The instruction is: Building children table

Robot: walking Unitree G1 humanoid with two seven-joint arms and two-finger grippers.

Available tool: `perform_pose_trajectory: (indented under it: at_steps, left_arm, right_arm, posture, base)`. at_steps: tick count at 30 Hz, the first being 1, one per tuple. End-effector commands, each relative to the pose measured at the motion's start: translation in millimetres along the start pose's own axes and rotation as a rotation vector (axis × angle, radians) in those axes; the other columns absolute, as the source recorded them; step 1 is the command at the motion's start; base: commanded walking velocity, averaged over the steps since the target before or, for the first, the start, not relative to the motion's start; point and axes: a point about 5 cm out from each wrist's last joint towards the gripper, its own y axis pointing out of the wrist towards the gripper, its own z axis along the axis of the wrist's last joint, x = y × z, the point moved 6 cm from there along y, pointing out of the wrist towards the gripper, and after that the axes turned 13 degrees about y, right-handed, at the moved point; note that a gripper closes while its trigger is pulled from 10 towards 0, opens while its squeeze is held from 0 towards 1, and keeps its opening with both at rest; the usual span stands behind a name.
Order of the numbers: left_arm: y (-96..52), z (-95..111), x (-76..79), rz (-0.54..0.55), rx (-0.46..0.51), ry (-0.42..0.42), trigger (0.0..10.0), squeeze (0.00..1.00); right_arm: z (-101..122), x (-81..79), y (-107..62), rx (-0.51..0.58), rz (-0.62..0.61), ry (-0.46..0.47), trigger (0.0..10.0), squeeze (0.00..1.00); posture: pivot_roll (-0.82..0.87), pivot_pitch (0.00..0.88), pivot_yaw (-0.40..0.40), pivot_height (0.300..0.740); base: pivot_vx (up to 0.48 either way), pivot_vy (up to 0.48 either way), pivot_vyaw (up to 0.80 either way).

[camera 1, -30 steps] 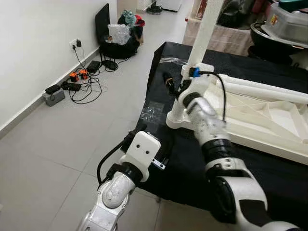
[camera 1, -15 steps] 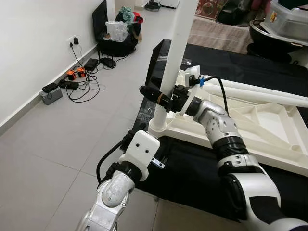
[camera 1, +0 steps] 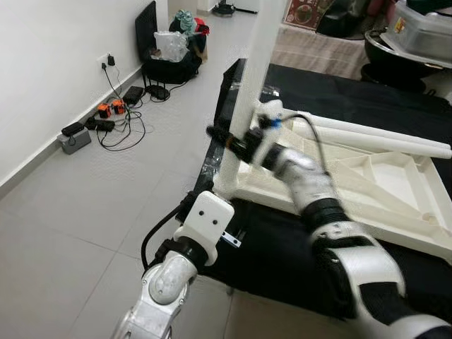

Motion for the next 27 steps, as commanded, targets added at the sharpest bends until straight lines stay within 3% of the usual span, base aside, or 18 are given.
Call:
perform_pose_trajectory:
  at_steps: [1, 2, 3, 5, 9, 12, 13, 14, 15, 16, 22, 23, 24, 25, 26, 27]
  left_arm:
    - [-0.8, -2.3, -0.4, 0.006, -0.010, 0.008, 10.0, 0.00]
    - [-0.3, -2.3, 0.2, 0.004, -0.009, 0.008, 10.0, 0.00]
    - [-0.3, -2.3, 0.2, 0.004, -0.009, 0.008, 10.0, 0.00]
    - [0.7, -1.8, 1.0, 0.002, -0.006, 0.008, 10.0, 0.00]
    - [1.0, -1.7, 1.1, 0.002, -0.004, 0.009, 10.0, 0.00]
    - [0.9, -2.1, 1.1, 0.001, -0.005, 0.009, 10.0, 0.00]
    - [0.8, -2.3, 0.9, 0.001, -0.006, 0.009, 10.0, 0.00]
    - [0.7, -2.3, 0.8, 0.002, -0.006, 0.009, 10.0, 0.00]
    - [0.7, -2.3, 0.8, 0.002, -0.006, 0.009, 10.0, 0.00]
    - [0.5, -2.3, 0.7, 0.002, -0.006, 0.008, 10.0, 0.00]
    - [0.3, -2.3, 1.1, 0.001, -0.006, 0.006, 10.0, 0.00]
    - [0.2, -2.3, 1.0, 0.002, -0.007, 0.005, 10.0, 0.00]
    - [-0.1, -2.1, 1.2, 0.001, -0.007, 0.004, 10.0, 0.00]
    - [-0.1, -2.1, 1.2, 0.001, -0.007, 0.004, 10.0, 0.00]
    - [-0.3, -2.0, 1.2, 0.001, -0.008, 0.002, 10.0, 0.00]
    - [-0.3, -2.0, 1.2, 0.001, -0.008, 0.002, 10.0, 0.00]
  right_arm:
    - [9.1, 63.3, -18.9, 0.080, -0.400, -0.032, 0.0, 0.00]
    - [8.0, 79.4, -29.7, 0.103, -0.533, -0.035, 0.0, 0.00]
    - [8.0, 79.4, -29.7, 0.103, -0.533, -0.035, 0.0, 0.00]
    - [0.6, 97.0, -49.8, 0.112, -0.733, -0.029, 0.0, 0.00]
    - [-7.7, 96.0, -57.4, 0.090, -0.809, -0.018, 0.0, 0.00]
    - [-16.1, 81.8, -53.0, 0.065, -0.804, 0.009, 0.0, 0.00]
    - [-19.5, 71.3, -46.9, 0.055, -0.773, 0.032, 7.3, 0.00]
    - [-21.1, 61.0, -41.0, 0.052, -0.745, 0.047, 10.0, 0.00]
    - [-21.1, 61.0, -41.0, 0.052, -0.745, 0.047, 10.0, 0.00]
    - [-17.5, 50.1, -33.6, 0.069, -0.683, 0.056, 10.0, 1.00]
    - [5.1, 26.8, -19.0, 0.139, -0.510, 0.061, 10.0, 1.00]
    - [9.1, 19.9, -12.4, 0.130, -0.428, 0.073, 10.0, 0.85]
    - [8.6, 8.7, -4.2, 0.084, -0.304, 0.105, 10.0, 0.00]
    - [8.6, 8.7, -4.2, 0.084, -0.304, 0.105, 10.0, 0.00]
    - [5.4, -8.5, 2.0, 0.017, -0.121, 0.139, 10.0, 0.00]
    - [5.4, -8.5, 2.0, 0.017, -0.121, 0.139, 10.0, 0.00]
  posture:
    - [0.07, 0.051, -0.129, 0.740]
    - [0.08, 0.046, -0.129, 0.740]
    - [0.08, 0.046, -0.129, 0.740]
    - [0.08, 0.043, -0.130, 0.740]
    - [0.08, 0.042, -0.129, 0.740]
    - [0.08, 0.041, -0.129, 0.740]
    - [0.08, 0.043, -0.130, 0.740]
    - [0.08, 0.043, -0.130, 0.740]
    - [0.08, 0.043, -0.130, 0.740]
    - [0.08, 0.045, -0.130, 0.740]
    - [0.08, 0.047, -0.133, 0.740]
    - [0.08, 0.049, -0.133, 0.740]
    - [0.08, 0.052, -0.131, 0.740]
    - [0.08, 0.052, -0.131, 0.740]
    - [0.07, 0.053, -0.133, 0.740]
    - [0.07, 0.053, -0.133, 0.740]
  base:
    - [0.000, 0.000, 0.00]
    - [0.000, 0.000, 0.00]
    - [0.000, 0.000, 0.00]
    - [0.000, 0.000, 0.00]
    - [0.000, 0.000, 0.00]
    - [0.000, 0.000, 0.00]
    - [0.000, 0.000, 0.00]
    - [0.000, 0.000, 0.00]
    - [0.000, 0.000, 0.00]
    - [0.000, 0.000, 0.00]
    - [0.000, 0.000, 0.00]
    - [0.000, 0.000, 0.00]
    - [0.000, 0.000, 0.00]
    - [0.000, 0.000, 0.00]
    - [0.000, 0.000, 0.00]
    - [0.000, 0.000, 0.00]
